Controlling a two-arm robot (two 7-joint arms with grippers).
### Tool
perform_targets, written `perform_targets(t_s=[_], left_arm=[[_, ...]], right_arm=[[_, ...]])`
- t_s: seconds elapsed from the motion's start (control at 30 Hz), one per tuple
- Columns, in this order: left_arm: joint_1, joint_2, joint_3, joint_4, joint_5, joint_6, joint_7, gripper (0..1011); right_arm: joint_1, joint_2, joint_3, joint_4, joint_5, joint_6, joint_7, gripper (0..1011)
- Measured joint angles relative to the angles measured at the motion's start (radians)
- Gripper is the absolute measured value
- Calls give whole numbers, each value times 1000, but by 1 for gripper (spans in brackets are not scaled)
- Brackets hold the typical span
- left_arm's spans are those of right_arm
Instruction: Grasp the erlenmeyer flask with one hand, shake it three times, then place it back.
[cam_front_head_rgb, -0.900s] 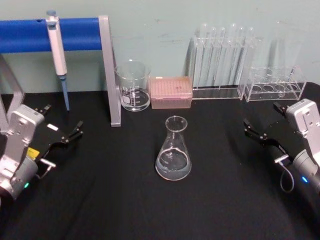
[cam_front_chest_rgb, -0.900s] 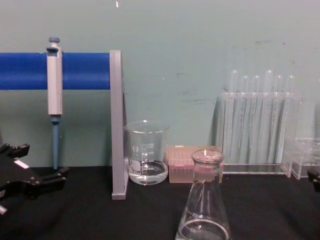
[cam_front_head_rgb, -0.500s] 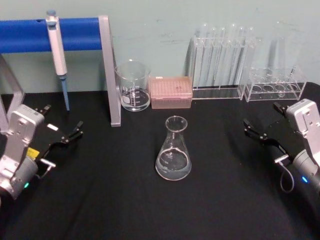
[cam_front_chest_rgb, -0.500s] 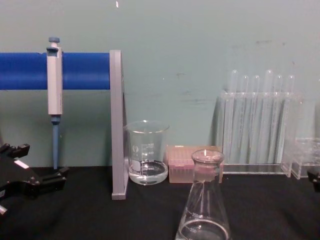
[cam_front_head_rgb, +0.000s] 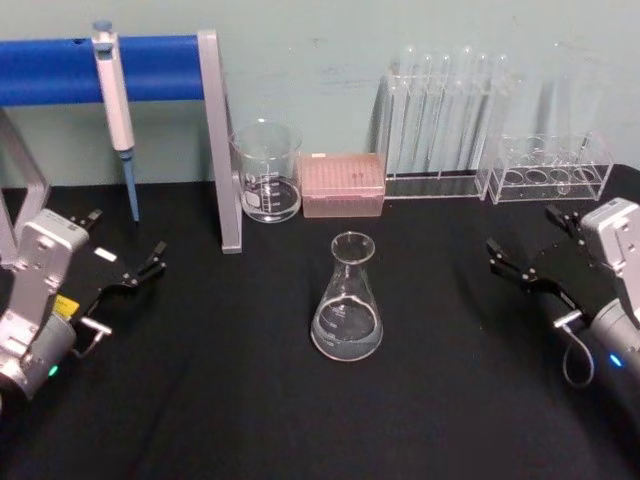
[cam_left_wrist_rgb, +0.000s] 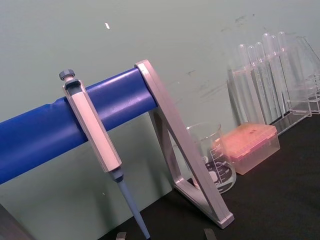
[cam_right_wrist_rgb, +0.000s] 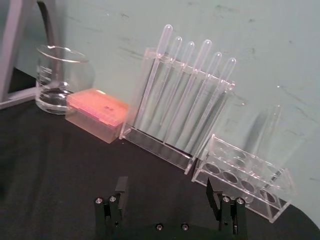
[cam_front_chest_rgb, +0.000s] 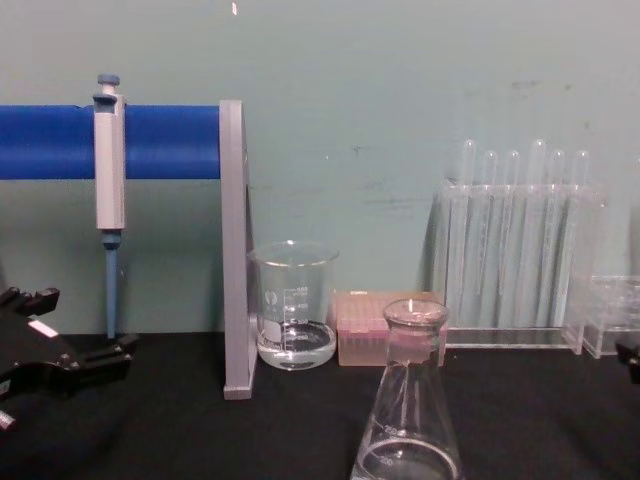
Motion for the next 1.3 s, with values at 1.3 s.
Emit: perform_targets(t_s=[1.3], left_arm=[[0, 0, 0, 0, 0, 0, 0, 1001]], right_arm=[[-84, 68, 47, -114, 179, -41, 487, 1000]])
